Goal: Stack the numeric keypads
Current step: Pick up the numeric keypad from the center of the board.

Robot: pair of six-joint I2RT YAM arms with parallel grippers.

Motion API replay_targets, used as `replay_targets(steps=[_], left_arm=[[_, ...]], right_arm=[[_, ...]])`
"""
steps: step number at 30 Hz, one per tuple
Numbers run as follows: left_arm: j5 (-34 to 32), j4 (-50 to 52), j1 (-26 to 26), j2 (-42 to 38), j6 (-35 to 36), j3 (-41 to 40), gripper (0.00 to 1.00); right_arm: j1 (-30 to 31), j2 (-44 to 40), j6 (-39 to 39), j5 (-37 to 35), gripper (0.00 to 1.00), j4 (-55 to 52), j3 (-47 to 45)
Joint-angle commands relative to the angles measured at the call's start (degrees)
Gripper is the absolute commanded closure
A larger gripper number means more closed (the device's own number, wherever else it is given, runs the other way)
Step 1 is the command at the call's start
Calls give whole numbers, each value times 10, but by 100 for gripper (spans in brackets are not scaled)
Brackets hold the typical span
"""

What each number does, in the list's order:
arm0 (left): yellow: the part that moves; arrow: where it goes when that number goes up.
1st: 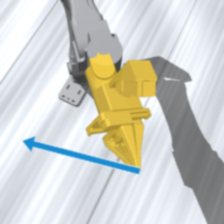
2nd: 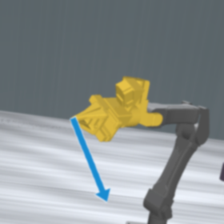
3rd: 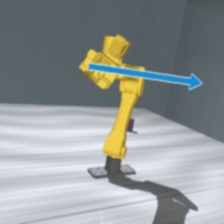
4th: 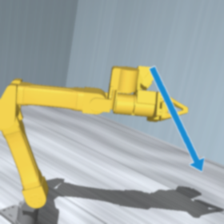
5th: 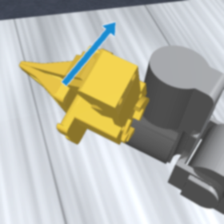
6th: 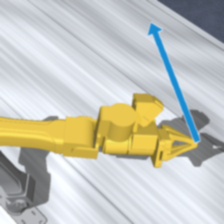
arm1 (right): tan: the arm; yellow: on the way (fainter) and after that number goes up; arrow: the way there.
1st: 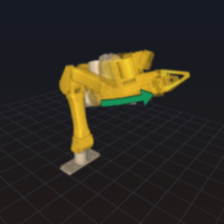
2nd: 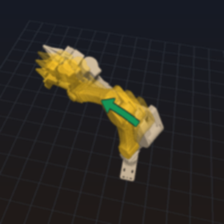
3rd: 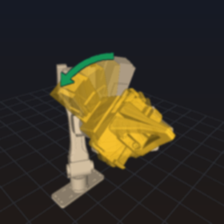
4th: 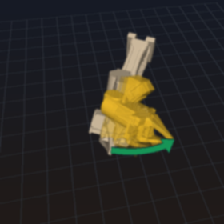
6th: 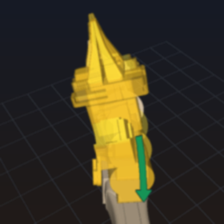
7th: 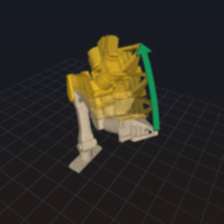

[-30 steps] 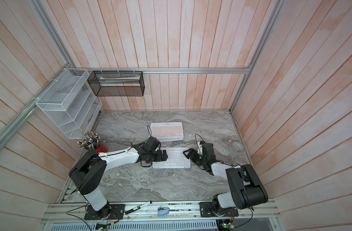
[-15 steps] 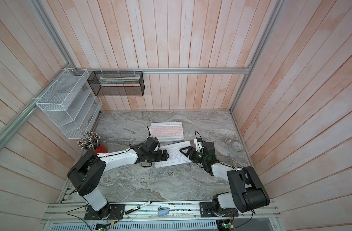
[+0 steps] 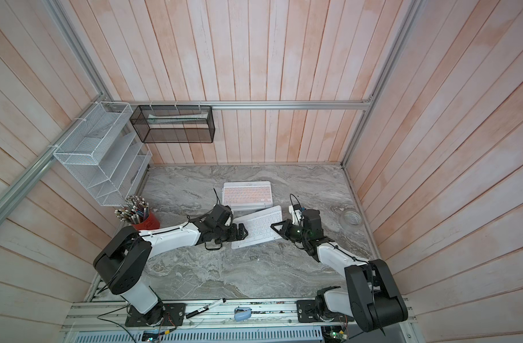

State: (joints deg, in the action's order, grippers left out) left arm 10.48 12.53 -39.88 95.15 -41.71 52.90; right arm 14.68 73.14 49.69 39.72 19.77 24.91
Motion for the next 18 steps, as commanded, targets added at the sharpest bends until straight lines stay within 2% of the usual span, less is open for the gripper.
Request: replay_targets(steps=[1, 7, 12, 18], left_arm=[[-5, -15, 5, -52, 9, -16, 0], [-8, -14, 37, -112, 17, -38, 0], [40, -57, 92, -197, 0, -102, 0], [119, -141, 127, -254, -30, -153, 0]], right_arm=[[-2, -15, -15, -5, 100, -22, 18], [-4, -34, 1, 2, 100, -20, 18], [-9, -68, 10, -1, 100, -45, 41], [-18, -90, 77, 32, 100, 15, 41]])
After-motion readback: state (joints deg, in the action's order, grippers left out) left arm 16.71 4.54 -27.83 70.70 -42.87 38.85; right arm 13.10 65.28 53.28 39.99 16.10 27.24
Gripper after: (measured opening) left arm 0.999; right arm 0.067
